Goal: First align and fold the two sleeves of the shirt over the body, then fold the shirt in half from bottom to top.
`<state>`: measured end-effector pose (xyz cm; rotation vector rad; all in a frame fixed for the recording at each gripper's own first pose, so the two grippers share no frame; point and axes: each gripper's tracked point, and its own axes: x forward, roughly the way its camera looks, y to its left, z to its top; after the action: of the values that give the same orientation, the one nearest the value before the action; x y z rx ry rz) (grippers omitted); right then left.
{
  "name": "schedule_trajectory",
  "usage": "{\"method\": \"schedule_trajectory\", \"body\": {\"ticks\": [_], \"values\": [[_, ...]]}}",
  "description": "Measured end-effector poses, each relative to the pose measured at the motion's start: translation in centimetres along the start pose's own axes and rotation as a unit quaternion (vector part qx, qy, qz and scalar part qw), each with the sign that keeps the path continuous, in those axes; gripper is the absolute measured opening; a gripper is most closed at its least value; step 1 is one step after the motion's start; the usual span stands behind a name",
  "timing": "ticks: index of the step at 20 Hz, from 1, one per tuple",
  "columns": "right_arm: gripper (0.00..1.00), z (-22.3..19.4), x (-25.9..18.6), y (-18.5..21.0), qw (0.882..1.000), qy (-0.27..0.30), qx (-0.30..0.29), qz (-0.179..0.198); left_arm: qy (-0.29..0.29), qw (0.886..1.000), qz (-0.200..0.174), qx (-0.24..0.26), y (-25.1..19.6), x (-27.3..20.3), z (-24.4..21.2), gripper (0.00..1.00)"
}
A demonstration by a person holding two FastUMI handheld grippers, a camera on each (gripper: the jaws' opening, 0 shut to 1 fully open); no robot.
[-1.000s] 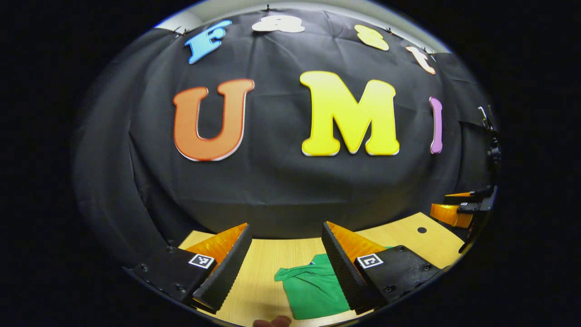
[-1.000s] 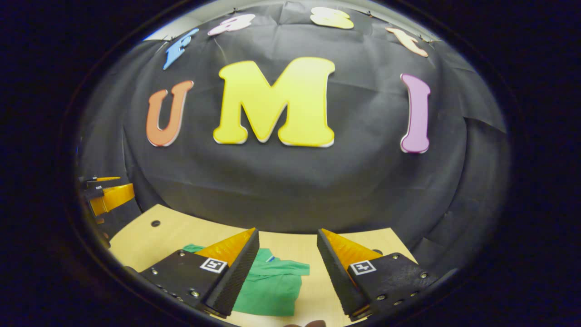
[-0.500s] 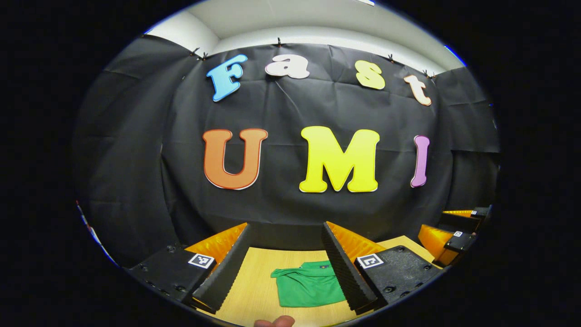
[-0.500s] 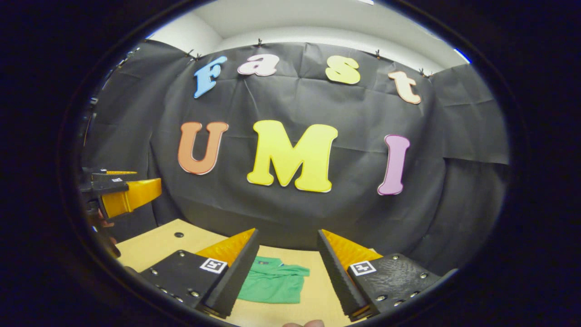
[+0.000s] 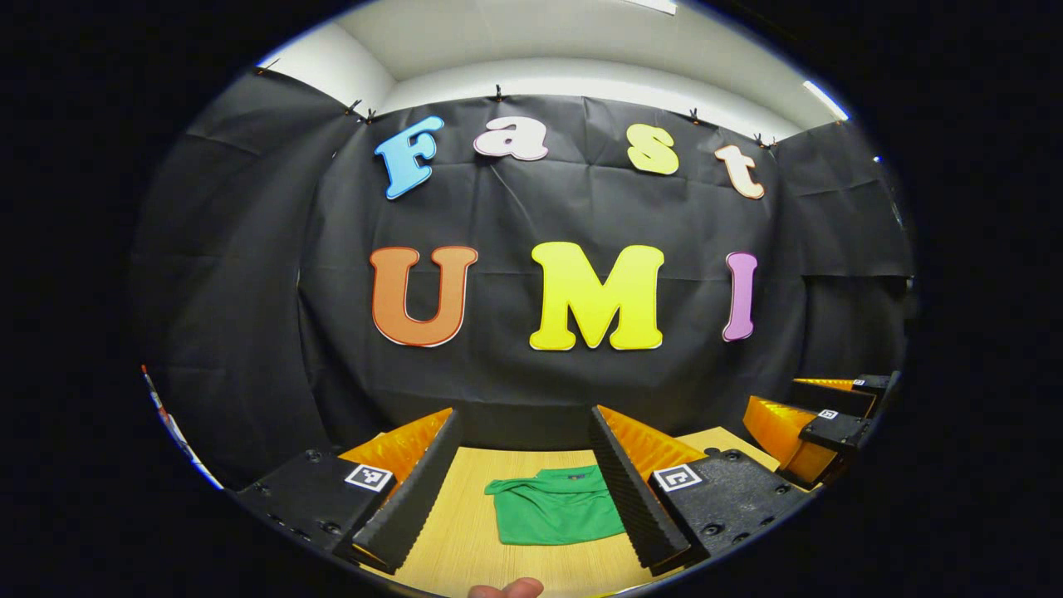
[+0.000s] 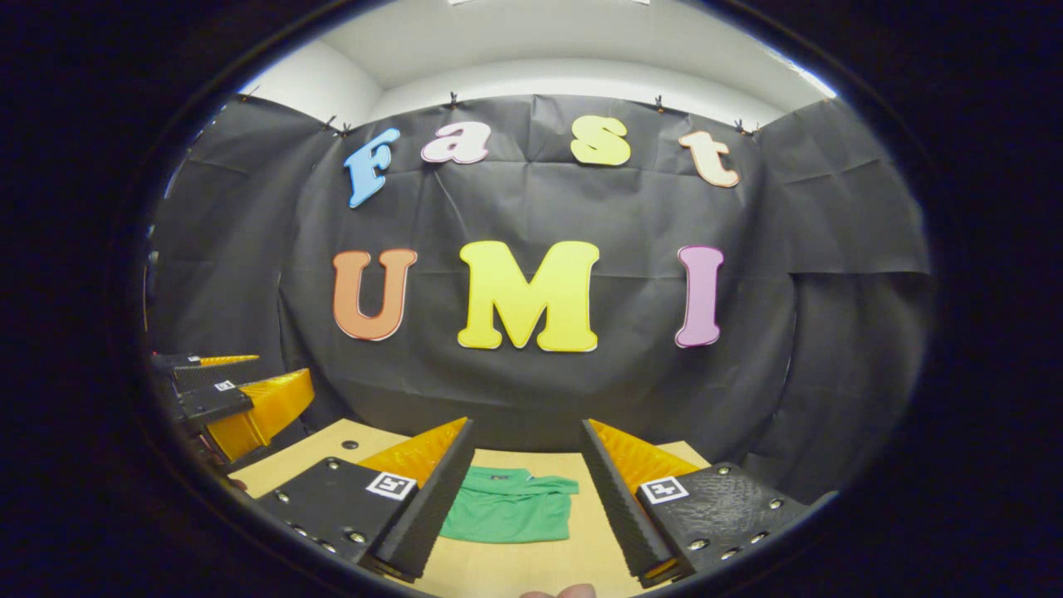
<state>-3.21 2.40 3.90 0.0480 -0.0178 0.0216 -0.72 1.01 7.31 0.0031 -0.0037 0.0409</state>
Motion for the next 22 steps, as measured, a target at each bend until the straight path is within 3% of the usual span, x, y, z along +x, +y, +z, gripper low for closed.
{"method": "schedule_trajectory", "body": {"ticks": [1,2,8,9,10,22], "values": [[0.83,-0.1,-0.1,0.2,1.0,0.003,-0.004,0.002,-0.002,1.0,0.002,0.003,0.0,-0.2,0.1,0.9],[0.83,-0.1,-0.2,0.3,1.0,0.001,-0.007,0.004,-0.005,1.0,0.001,0.003,-0.2,-0.3,0.3,0.98],[0.83,0.9,-0.5,0.0,1.0,-0.015,-0.004,-0.006,-0.01,1.0,0.012,0.006,-0.4,-0.4,0.6,0.98],[0.83,1.0,-0.6,0.0,1.0,-0.015,-0.001,-0.007,-0.008,1.0,0.015,0.005,-0.4,-0.4,0.6,0.9],[0.83,1.1,-0.6,-0.1,1.0,-0.016,0.002,-0.007,-0.006,1.0,0.016,0.005,-0.3,-0.4,0.7,0.98],[0.83,1.6,-0.1,-0.1,1.0,-0.019,-0.001,-0.01,-0.003,1.0,0.026,0.001,-0.1,-0.4,0.5,0.98]]}}
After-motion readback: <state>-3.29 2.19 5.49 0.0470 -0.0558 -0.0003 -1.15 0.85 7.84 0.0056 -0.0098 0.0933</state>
